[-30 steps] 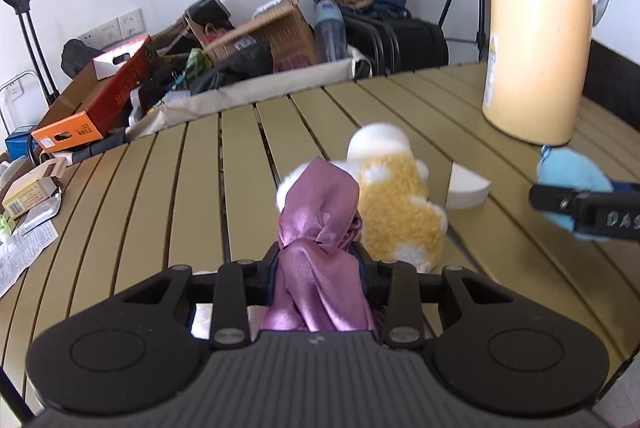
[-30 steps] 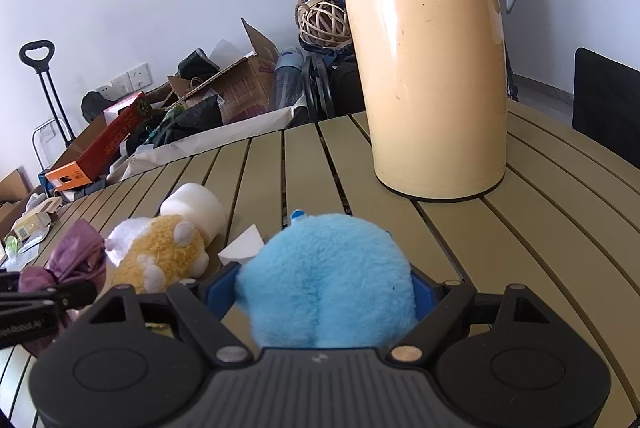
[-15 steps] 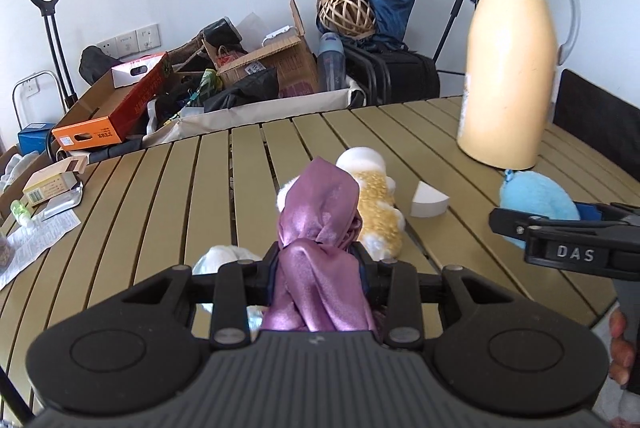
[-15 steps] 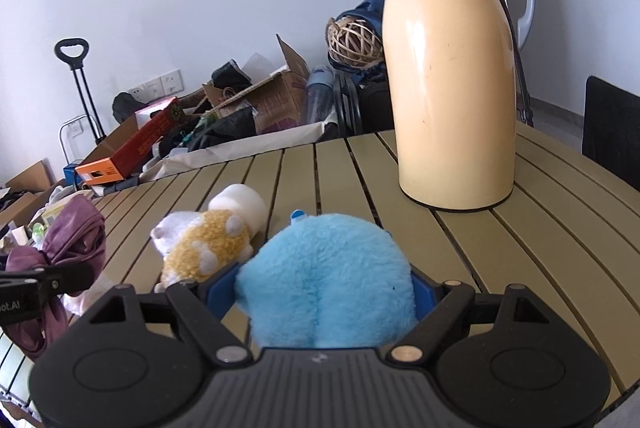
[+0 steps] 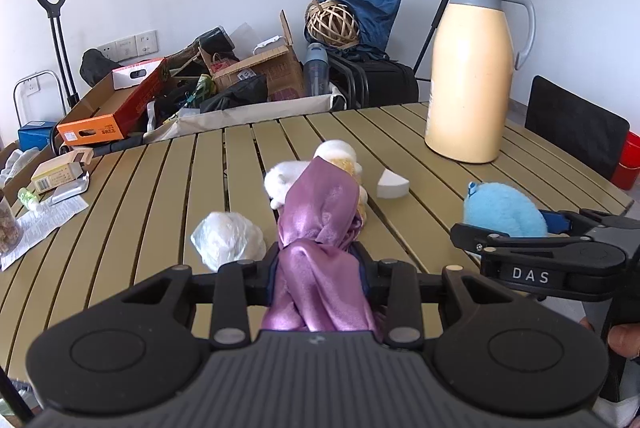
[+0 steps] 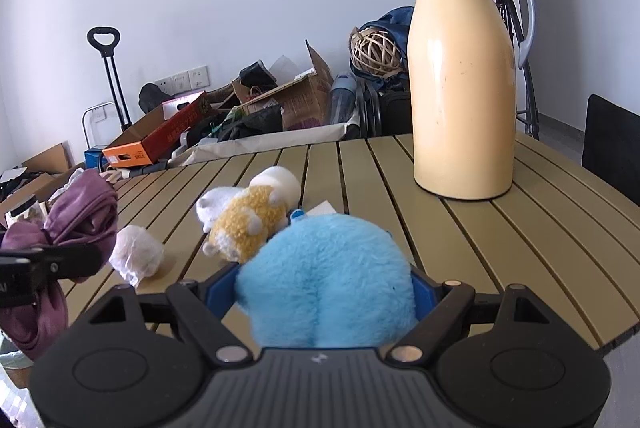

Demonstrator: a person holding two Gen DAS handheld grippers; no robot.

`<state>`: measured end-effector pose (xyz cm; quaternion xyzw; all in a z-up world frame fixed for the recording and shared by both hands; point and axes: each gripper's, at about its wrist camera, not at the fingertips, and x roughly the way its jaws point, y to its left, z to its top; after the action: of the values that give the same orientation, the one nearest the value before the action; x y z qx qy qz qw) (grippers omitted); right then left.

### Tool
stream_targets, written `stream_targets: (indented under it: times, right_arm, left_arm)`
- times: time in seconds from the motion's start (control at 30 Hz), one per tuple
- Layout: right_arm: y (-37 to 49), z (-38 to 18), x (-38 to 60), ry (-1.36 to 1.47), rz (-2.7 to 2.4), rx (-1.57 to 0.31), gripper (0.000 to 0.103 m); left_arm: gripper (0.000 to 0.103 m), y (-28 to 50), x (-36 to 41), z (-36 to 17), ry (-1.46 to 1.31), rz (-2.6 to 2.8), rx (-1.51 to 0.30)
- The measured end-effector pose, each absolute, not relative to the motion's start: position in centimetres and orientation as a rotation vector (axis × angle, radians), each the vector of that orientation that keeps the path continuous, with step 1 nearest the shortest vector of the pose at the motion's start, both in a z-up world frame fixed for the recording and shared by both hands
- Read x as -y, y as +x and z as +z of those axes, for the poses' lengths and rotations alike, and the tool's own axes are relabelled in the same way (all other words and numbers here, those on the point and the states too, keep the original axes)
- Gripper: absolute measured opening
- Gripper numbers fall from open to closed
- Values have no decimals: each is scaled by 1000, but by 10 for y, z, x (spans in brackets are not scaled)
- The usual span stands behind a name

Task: Collect trash
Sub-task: 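Lift the blue toy and pink cloth off the table with both tools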

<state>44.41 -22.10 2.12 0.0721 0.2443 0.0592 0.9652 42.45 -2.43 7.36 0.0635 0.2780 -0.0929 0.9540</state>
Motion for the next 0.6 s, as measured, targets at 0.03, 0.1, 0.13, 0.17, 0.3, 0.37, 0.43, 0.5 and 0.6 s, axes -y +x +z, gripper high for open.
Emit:
stream_targets:
  times: [0.03, 0.1, 0.13, 0.17, 0.3, 0.37, 0.43, 0.5, 0.6]
  right_arm:
    - [441, 20, 221, 146, 121, -498, 83]
    - [434, 19, 220, 142, 125, -503, 83]
    - [431, 19, 219, 139, 128, -505, 83]
    - [427, 19, 218, 136, 129, -508, 83]
    - [419, 20, 216, 123, 128, -516, 83]
    - [418, 21, 214, 110, 129, -518, 83]
    - [419, 22, 212, 91, 131, -515, 83]
    - [421, 20, 213, 83, 128, -513, 83]
    - [426, 15, 216, 95, 131, -521, 83]
  left_arm:
    - [35, 421, 24, 73, 126, -191, -567]
    - [35, 415, 23, 71, 122, -195, -572]
    - [35, 412, 22, 71, 120, -196, -575]
    - [35, 409, 21, 70, 118, -196, -578]
    - [35, 403, 18, 68, 107, -197, -586]
    - [35, 403, 16, 68, 101, -202, -583]
    - [35, 405, 15, 67, 98, -211, -582]
    - [35, 410, 17, 65, 102, -226, -585]
    - [35, 418, 18, 64, 117, -257, -586]
